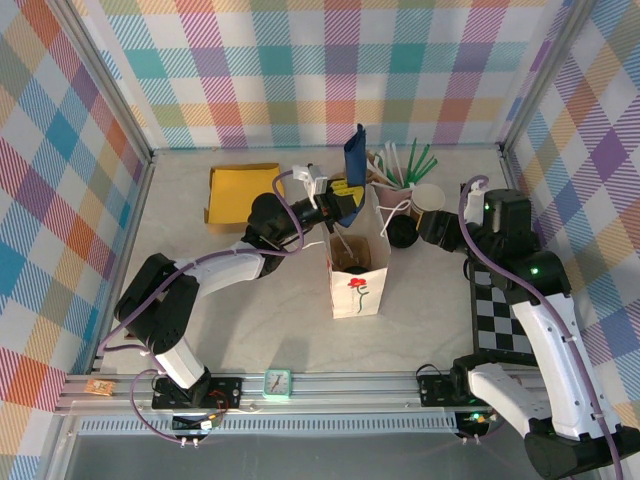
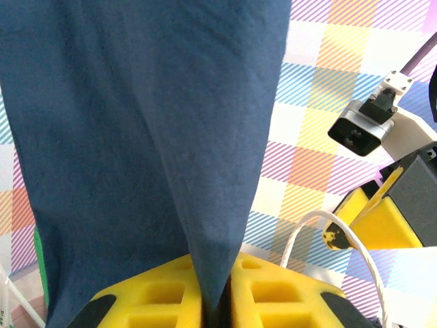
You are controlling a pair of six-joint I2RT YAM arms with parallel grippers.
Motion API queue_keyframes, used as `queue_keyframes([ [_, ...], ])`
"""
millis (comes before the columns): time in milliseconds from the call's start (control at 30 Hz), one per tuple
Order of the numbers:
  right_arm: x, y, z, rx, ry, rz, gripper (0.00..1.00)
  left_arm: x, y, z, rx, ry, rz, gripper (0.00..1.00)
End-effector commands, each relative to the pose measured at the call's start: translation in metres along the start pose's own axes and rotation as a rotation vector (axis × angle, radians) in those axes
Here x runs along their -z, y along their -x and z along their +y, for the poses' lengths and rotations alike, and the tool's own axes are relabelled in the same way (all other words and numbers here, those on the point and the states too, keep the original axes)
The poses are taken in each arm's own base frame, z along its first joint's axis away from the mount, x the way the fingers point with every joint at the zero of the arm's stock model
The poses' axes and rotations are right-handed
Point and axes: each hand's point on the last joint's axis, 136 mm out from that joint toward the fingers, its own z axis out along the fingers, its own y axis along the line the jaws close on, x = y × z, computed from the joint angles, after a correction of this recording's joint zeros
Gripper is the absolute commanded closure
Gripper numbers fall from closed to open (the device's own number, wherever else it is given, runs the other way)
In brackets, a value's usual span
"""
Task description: Pack the takeout coffee
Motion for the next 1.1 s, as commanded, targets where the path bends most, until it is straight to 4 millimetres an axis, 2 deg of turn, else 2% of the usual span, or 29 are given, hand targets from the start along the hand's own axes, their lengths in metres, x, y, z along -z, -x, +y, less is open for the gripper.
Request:
queue_keyframes([
  [0, 0.0064, 0.0063, 0.0062, -0.007, 0.026, -0.027, 0.41, 0.0017, 0.0047, -0.0053, -0.034, -0.011, -0.015, 0.83],
  [333, 0.0075, 0.0032, 0.0037, -0.002, 0.019, -0.031, 0.41, 0.0006, 0.0054, -0.0037, -0.027, -0.003, -0.01, 0.71],
  [1067, 0.0076, 0.0035, 0.0053, -0.004, 0.028, -0.031, 0.41, 0.0069, 0.0034, -0.0042, -0.093, 0.033, 0.055, 0.64],
])
